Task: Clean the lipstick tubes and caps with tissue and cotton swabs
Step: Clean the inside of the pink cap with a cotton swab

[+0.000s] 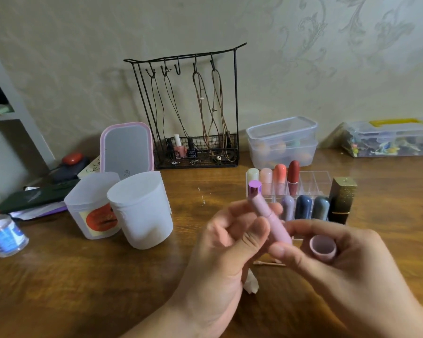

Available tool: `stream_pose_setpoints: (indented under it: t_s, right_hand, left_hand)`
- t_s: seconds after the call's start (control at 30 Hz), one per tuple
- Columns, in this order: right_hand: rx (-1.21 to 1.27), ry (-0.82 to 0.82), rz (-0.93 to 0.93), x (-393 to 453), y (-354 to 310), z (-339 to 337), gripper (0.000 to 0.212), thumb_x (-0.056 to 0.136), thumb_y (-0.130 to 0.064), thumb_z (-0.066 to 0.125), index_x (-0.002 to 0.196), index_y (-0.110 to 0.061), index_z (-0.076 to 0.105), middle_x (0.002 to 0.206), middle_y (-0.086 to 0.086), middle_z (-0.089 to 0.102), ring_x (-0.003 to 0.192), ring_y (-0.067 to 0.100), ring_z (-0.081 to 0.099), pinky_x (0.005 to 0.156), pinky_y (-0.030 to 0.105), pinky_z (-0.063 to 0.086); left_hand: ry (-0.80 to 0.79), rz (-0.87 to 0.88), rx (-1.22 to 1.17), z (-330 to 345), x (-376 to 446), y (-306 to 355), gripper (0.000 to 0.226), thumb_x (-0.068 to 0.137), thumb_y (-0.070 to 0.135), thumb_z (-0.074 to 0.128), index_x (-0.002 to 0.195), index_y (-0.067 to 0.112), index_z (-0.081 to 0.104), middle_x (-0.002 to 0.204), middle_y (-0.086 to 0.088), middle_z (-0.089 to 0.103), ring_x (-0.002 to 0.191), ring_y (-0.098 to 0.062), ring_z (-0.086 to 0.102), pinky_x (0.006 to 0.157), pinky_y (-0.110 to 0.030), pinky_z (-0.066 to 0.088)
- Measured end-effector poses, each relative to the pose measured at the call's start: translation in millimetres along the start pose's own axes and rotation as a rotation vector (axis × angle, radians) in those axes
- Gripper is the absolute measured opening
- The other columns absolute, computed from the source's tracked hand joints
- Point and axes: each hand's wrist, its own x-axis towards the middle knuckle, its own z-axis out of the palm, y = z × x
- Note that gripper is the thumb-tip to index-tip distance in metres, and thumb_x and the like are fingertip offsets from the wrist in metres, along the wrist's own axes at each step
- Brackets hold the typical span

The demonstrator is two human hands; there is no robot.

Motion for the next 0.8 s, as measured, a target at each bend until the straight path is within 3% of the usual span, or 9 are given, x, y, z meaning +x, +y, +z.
stream_pose_setpoints:
  t_s: [0.07,0.13,0.27,0.33,0.47,0.5,0.57,0.7,0.8]
  right_hand:
    - [0.160,-0.021,0.049,4.2,-1.4,-5.2,0.021,0.057,-0.044,0.078,0.073,-0.030,0.078,0.043,-0.003,0.059,0.036,0.001,0.049,0.043,0.008,0.037]
    - [0.167,-0.086,0.059,6.5,-5.0,-6.1,0.021,0.059,-0.040,0.077,0.073,-0.025,0.079,0.041,-0.005,0.057,0.036,0.001,0.049,0.045,0.007,0.036]
    - [0.125,-0.186,0.076,7.6,3.7,-7.5,0.030,0.069,-0.062,0.071,0.087,-0.037,0.074,0.046,-0.010,0.052,0.041,0.003,0.044,0.048,0.016,0.032]
    - [0.112,-0.192,0.080,7.4,12.0,-10.8,0.048,0.065,-0.070,0.070,0.099,-0.036,0.066,0.054,-0.003,0.044,0.050,0.015,0.039,0.053,0.028,0.028]
    - [0.393,-0.126,0.090,12.5,25.1,-17.6,0.014,0.080,-0.033,0.056,0.093,-0.034,0.051,0.063,0.006,0.047,0.051,0.026,0.046,0.045,0.035,0.038]
    - [0.401,-0.101,0.056,14.2,27.9,-19.4,0.010,0.083,-0.036,0.056,0.090,-0.034,0.049,0.065,0.008,0.049,0.053,0.027,0.045,0.044,0.035,0.039]
    - [0.366,-0.060,-0.048,16.7,30.8,-22.8,0.028,0.081,-0.050,0.063,0.095,-0.030,0.050,0.070,0.006,0.052,0.055,0.031,0.042,0.044,0.035,0.039]
    - [0.325,0.000,-0.155,20.6,29.1,-26.9,0.045,0.072,-0.060,0.074,0.101,-0.027,0.066,0.074,-0.002,0.064,0.057,0.006,0.053,0.049,0.020,0.044]
    - [0.368,-0.048,-0.124,21.2,32.3,-26.6,0.051,0.069,-0.064,0.074,0.106,-0.029,0.070,0.077,0.005,0.065,0.062,0.017,0.056,0.044,0.029,0.043]
  left_hand:
    - [-0.045,-0.018,0.072,1.6,-0.9,-2.4,0.027,0.085,0.017,0.070,0.111,0.012,0.069,0.116,-0.014,0.069,0.109,-0.028,0.065,0.089,-0.037,0.053]
    - [-0.019,-0.002,0.162,0.9,-1.8,-3.6,0.030,0.081,0.018,0.071,0.111,0.020,0.070,0.113,-0.010,0.071,0.104,-0.024,0.067,0.085,-0.040,0.044]
    - [0.052,0.025,0.211,-1.7,-2.1,-0.4,0.036,0.068,0.026,0.078,0.102,0.020,0.072,0.099,-0.012,0.073,0.089,-0.030,0.068,0.065,-0.037,0.041]
    - [0.082,0.037,0.209,-3.6,-1.7,-0.1,0.037,0.065,0.025,0.080,0.100,0.018,0.072,0.092,-0.013,0.071,0.088,-0.034,0.065,0.072,-0.042,0.042]
    - [0.105,0.031,0.231,-4.9,-2.0,1.7,0.038,0.062,0.025,0.080,0.099,0.018,0.072,0.086,-0.014,0.070,0.070,-0.025,0.064,0.066,-0.040,0.046]
    - [0.097,0.018,0.237,-4.3,-2.2,2.2,0.038,0.062,0.025,0.081,0.098,0.019,0.072,0.084,-0.012,0.069,0.067,-0.023,0.063,0.063,-0.039,0.047]
    - [0.096,0.009,0.259,-3.8,-2.1,2.4,0.038,0.060,0.026,0.081,0.096,0.019,0.072,0.081,-0.009,0.068,0.065,-0.020,0.062,0.062,-0.039,0.048]
    - [0.109,0.003,0.294,-3.2,-1.8,2.1,0.041,0.057,0.026,0.083,0.096,0.020,0.073,0.077,-0.006,0.067,0.064,-0.020,0.060,0.063,-0.044,0.049]
    - [0.134,0.000,0.337,-1.7,-2.3,1.9,0.038,0.055,0.020,0.085,0.091,0.023,0.074,0.078,-0.003,0.070,0.059,-0.016,0.059,0.054,-0.033,0.050]
